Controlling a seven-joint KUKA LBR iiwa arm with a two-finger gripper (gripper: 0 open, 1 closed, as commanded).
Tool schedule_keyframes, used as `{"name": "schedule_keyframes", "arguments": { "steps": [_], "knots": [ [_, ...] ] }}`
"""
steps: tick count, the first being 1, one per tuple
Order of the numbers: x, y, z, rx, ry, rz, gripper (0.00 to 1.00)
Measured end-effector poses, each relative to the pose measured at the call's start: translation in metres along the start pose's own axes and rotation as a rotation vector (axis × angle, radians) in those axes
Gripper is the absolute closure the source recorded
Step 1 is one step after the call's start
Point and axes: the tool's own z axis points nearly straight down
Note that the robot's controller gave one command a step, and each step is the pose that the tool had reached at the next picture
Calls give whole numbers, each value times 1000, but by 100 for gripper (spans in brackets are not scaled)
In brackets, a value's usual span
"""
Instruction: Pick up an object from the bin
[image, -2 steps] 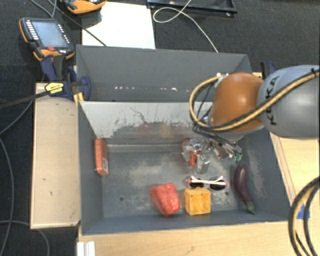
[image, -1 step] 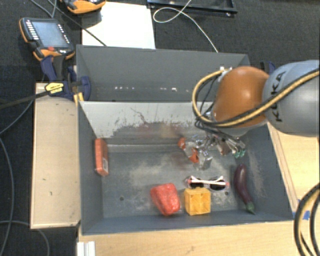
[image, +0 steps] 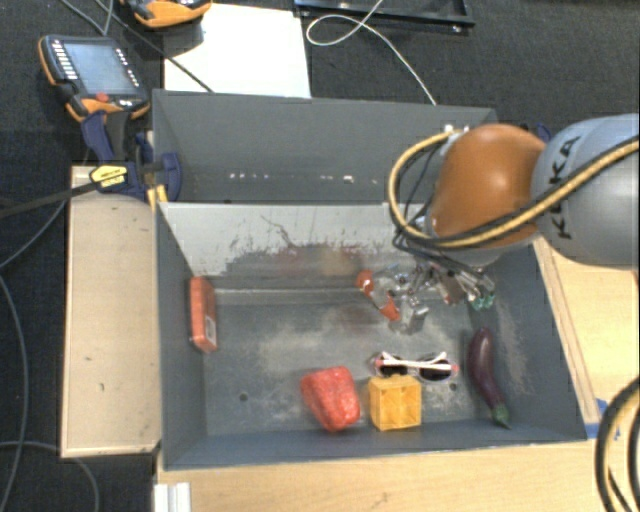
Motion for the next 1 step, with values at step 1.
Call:
{"name": "schedule_keyframes", "arguments": {
  "steps": [1],
  "knots": [
    [1,1,-14,-3,6,1,100]
  ]
}}
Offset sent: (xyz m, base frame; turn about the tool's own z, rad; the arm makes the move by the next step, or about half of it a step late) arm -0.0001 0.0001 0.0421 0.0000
